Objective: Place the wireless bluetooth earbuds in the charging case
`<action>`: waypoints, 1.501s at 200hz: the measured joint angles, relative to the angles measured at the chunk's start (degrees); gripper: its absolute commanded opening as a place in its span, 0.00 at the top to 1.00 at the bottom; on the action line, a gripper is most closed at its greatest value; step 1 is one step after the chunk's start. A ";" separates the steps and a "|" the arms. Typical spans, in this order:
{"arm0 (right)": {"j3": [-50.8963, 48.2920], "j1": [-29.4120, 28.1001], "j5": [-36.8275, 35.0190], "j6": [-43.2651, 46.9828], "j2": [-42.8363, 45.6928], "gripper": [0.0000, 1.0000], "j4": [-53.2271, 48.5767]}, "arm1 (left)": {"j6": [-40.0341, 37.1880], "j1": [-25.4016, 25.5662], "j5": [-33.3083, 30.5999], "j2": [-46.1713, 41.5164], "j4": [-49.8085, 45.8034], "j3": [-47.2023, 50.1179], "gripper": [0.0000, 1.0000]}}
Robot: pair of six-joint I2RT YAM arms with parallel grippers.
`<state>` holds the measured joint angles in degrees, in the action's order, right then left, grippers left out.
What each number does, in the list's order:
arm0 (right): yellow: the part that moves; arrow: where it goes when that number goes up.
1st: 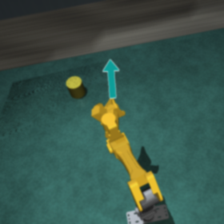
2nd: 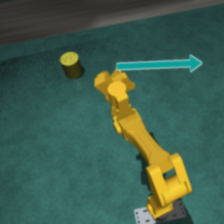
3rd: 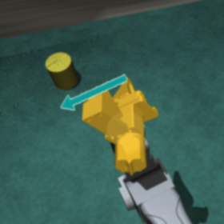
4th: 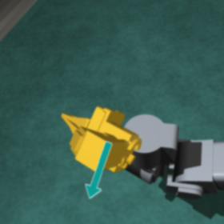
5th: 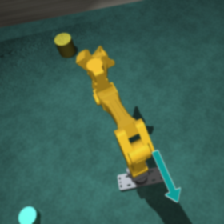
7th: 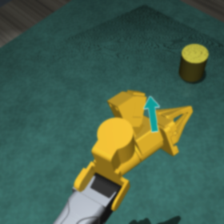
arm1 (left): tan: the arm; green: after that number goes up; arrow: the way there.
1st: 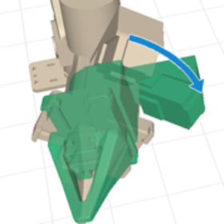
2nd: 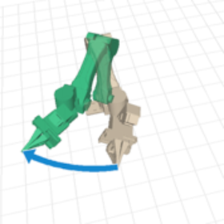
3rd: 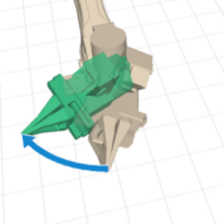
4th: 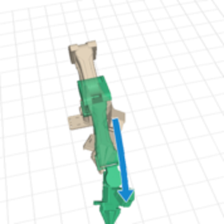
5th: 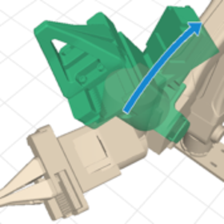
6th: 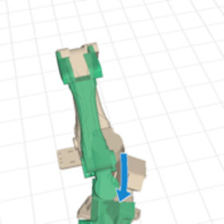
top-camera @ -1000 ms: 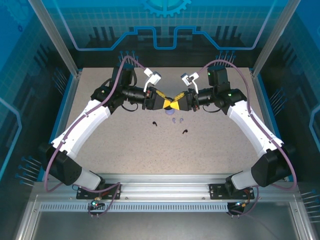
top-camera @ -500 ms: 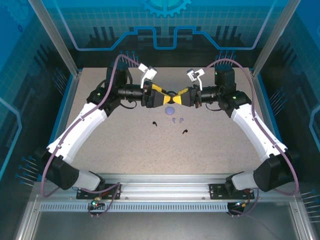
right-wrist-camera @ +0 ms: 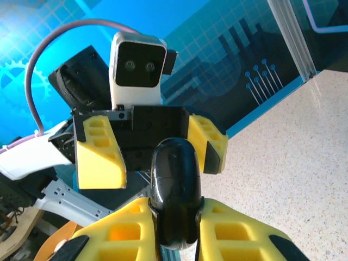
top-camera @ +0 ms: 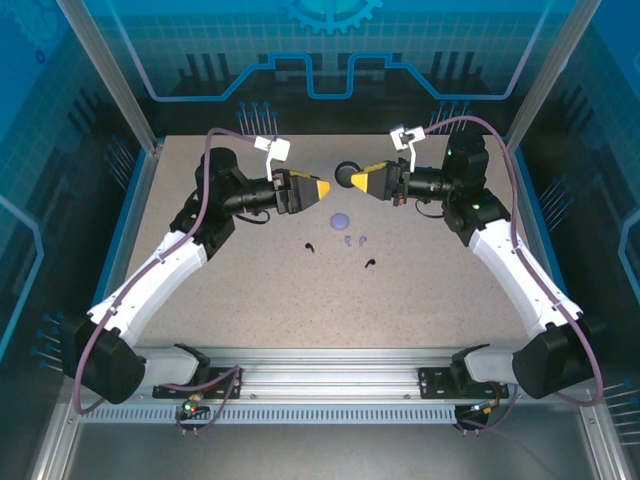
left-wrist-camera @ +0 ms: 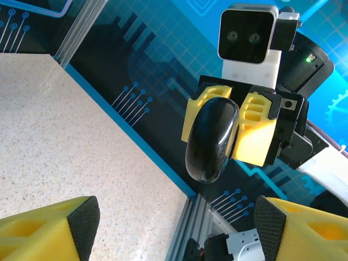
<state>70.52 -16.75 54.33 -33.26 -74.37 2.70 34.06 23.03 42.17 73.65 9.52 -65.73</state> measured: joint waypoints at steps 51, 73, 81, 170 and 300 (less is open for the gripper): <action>0.07 -2.89 -2.27 -2.16 0.66 0.90 2.49 | 3.61 1.99 -1.29 0.00 6.86 0.00 0.31; 0.09 -3.58 -2.95 -2.43 0.66 0.90 2.56 | 4.94 2.43 -1.60 0.11 8.46 -0.02 0.39; 0.09 -3.74 -3.04 -2.58 0.66 0.90 2.54 | 5.07 2.71 -1.68 0.17 8.90 -0.02 0.41; 1.20 -4.59 -4.42 -2.78 0.66 0.90 2.95 | 6.56 4.22 -2.51 0.94 10.54 -0.07 0.69; 5.57 -1.95 -11.10 19.41 0.76 0.35 -22.03 | -19.32 4.26 -8.17 0.39 -20.68 -11.54 0.78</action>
<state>76.09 -18.70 43.22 -13.85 -73.60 -19.33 14.74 27.29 34.00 74.04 -11.16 -77.28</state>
